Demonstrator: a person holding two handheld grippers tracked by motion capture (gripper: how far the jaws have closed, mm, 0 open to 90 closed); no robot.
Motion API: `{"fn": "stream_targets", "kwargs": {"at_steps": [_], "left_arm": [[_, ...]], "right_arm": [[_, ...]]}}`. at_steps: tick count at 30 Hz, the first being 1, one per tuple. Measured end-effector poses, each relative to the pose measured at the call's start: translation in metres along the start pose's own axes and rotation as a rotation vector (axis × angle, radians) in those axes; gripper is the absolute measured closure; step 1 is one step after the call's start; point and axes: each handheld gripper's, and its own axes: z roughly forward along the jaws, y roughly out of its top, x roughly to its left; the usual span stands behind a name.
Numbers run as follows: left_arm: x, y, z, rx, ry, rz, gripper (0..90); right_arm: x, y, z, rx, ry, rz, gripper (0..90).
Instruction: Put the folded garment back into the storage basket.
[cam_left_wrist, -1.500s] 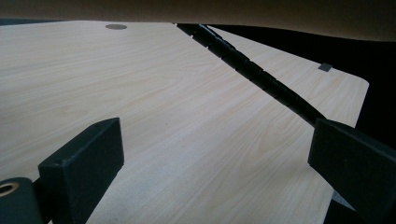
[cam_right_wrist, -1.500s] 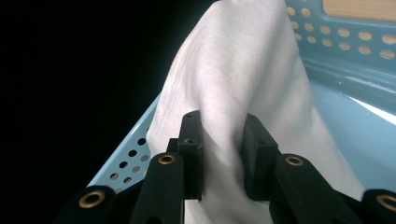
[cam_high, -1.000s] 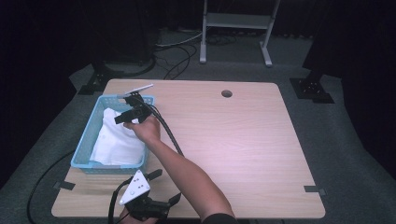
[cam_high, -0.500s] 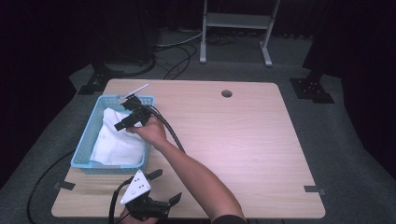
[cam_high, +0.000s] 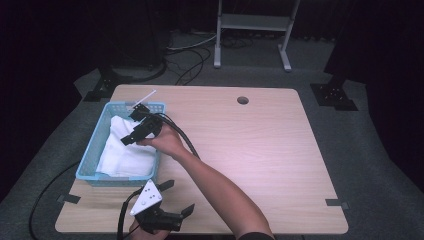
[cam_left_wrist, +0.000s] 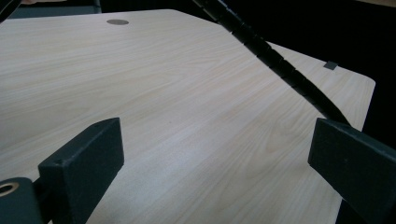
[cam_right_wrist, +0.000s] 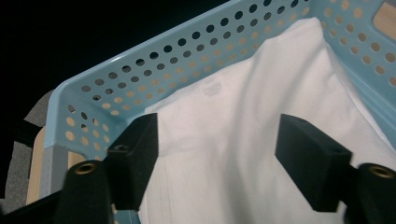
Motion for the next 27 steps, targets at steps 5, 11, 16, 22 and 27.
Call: {"fn": "stream_targets", "kwargs": {"at_steps": [5, 11, 16, 22, 27], "left_arm": [[0.0, 0.0, 0.004, 0.008, -0.01, -0.004, 3.2], [-0.001, 0.0, 0.002, 0.003, -0.012, -0.003, 3.2], [-0.002, 0.0, -0.001, 0.0, -0.009, -0.004, 3.2], [-0.003, 0.0, -0.002, 0.0, -0.008, -0.002, 3.2], [-0.008, 0.0, 0.0, 0.004, -0.012, 0.011, 3.2]], "right_arm": [[-0.002, -0.005, -0.008, -0.013, 0.023, 0.004, 20.5], [0.004, -0.009, -0.012, -0.013, -0.014, -0.077, 17.0], [0.01, -0.01, -0.017, -0.028, -0.019, -0.099, 12.7], [0.017, -0.012, -0.029, -0.062, -0.018, -0.118, 11.3], [0.018, -0.016, -0.038, -0.08, -0.029, -0.106, 10.7]]}}
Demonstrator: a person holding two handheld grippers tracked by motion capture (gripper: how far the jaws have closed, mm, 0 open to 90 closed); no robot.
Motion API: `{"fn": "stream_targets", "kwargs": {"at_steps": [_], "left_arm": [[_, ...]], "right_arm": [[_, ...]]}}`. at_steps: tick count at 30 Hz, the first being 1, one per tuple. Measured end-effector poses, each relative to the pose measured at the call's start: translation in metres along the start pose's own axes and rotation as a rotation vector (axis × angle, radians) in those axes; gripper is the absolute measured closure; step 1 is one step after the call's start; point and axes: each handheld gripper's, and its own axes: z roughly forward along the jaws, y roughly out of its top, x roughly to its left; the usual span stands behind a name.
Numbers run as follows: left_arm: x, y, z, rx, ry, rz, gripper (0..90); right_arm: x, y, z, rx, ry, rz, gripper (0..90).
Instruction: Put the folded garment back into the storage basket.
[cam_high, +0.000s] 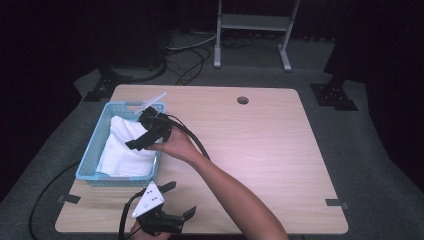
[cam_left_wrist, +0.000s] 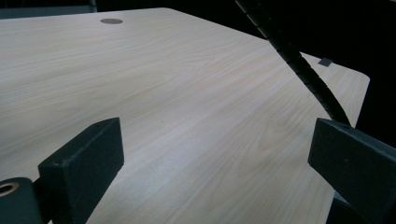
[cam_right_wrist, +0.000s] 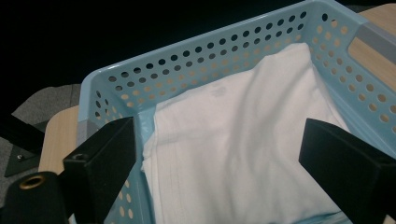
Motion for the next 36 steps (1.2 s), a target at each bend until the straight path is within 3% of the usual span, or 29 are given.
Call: {"fn": "stream_targets", "kwargs": {"at_steps": [6, 15, 36], "left_arm": [[-0.002, 0.0, 0.0, 0.0, 0.001, 0.005, 3.2], [-0.001, 0.0, -0.001, 0.009, 0.013, 0.009, 3.2], [-0.001, 0.0, -0.001, 0.015, 0.021, 0.013, 3.2]], "right_arm": [[0.003, -0.003, -0.011, -0.021, -0.009, -0.014, 9.6], [0.001, -0.012, -0.028, -0.042, -0.04, 0.008, 6.4], [-0.002, -0.03, -0.063, -0.081, -0.096, 0.01, 3.0]]}}
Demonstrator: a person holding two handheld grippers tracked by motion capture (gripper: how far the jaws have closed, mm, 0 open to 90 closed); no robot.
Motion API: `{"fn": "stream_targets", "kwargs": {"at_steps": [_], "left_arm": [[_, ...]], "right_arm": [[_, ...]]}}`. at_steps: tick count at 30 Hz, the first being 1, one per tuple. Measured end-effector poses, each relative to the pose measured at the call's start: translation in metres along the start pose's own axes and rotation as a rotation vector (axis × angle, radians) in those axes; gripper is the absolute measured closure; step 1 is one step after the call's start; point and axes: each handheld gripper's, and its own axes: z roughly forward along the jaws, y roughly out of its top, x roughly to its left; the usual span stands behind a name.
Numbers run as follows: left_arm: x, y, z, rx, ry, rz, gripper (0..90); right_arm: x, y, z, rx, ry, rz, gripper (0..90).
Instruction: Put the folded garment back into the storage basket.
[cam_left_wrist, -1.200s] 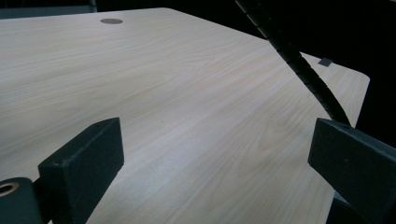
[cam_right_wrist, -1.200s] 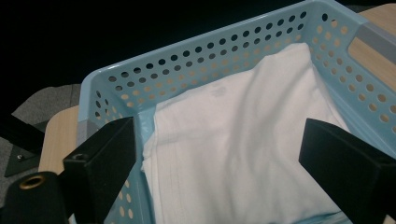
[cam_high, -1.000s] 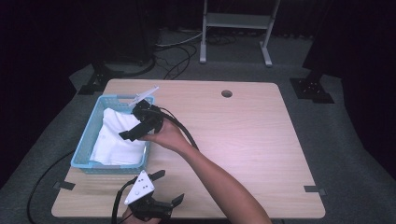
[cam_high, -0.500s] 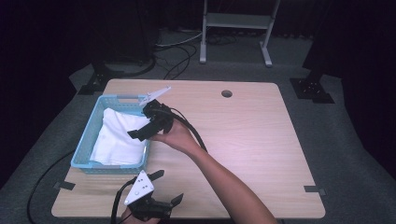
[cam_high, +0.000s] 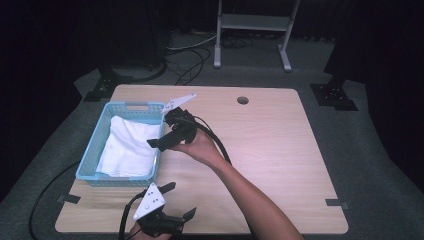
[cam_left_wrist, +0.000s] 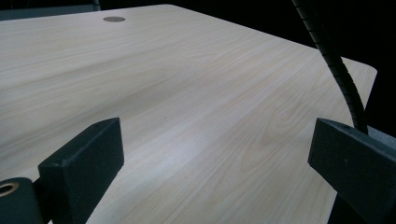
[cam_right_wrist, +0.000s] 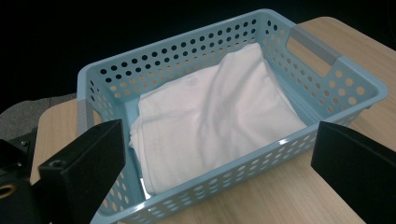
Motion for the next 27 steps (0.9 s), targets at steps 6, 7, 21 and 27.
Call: {"fn": "stream_targets", "kwargs": {"at_steps": [6, 7, 21, 27], "left_arm": [[0.0, 0.0, 0.0, 0.002, 0.002, 0.004, 3.2], [0.0, 0.0, 0.0, 0.003, 0.003, 0.005, 3.2], [0.001, 0.0, 0.0, 0.006, 0.006, 0.005, 3.2], [0.001, 0.0, 0.0, 0.006, 0.006, 0.004, 3.2]], "right_arm": [[-0.001, -0.005, -0.011, -0.014, -0.016, -0.007, 2.6], [-0.002, -0.007, -0.013, -0.016, -0.019, -0.005, 2.6], [-0.012, -0.028, -0.031, -0.013, -0.046, 0.011, 2.6], [-0.014, -0.035, -0.035, -0.01, -0.051, 0.017, 2.6]]}}
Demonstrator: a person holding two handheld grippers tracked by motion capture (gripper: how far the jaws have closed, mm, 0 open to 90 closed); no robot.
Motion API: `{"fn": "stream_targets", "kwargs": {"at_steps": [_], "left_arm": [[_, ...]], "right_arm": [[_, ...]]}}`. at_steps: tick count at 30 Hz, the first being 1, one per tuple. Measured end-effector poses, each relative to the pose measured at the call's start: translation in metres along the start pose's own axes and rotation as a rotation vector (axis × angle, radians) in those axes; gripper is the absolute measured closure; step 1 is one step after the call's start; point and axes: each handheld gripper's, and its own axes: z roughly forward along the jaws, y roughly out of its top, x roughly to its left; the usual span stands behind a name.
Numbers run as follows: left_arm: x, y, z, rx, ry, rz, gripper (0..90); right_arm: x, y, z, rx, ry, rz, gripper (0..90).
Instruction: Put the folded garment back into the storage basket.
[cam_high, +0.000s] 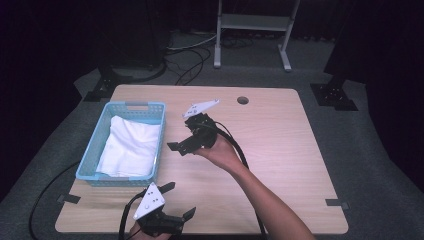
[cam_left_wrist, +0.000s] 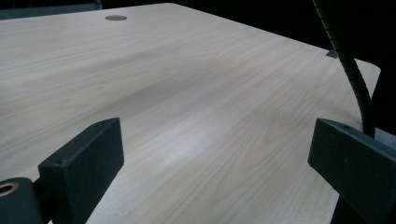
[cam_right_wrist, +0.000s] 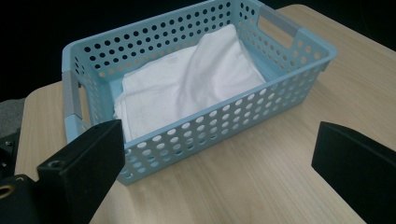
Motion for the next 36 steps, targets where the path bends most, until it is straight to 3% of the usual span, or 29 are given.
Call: {"fn": "stream_targets", "kwargs": {"at_steps": [15, 36], "left_arm": [[0.0, 0.0, 0.001, 0.004, -0.002, 0.001, 3.2], [0.0, 0.0, 0.0, 0.0, -0.007, -0.006, 3.2]], "right_arm": [[-0.006, -0.013, -0.014, -0.006, -0.021, 0.008, 2.8], [-0.012, -0.029, -0.018, 0.012, -0.033, 0.015, 2.8]]}}
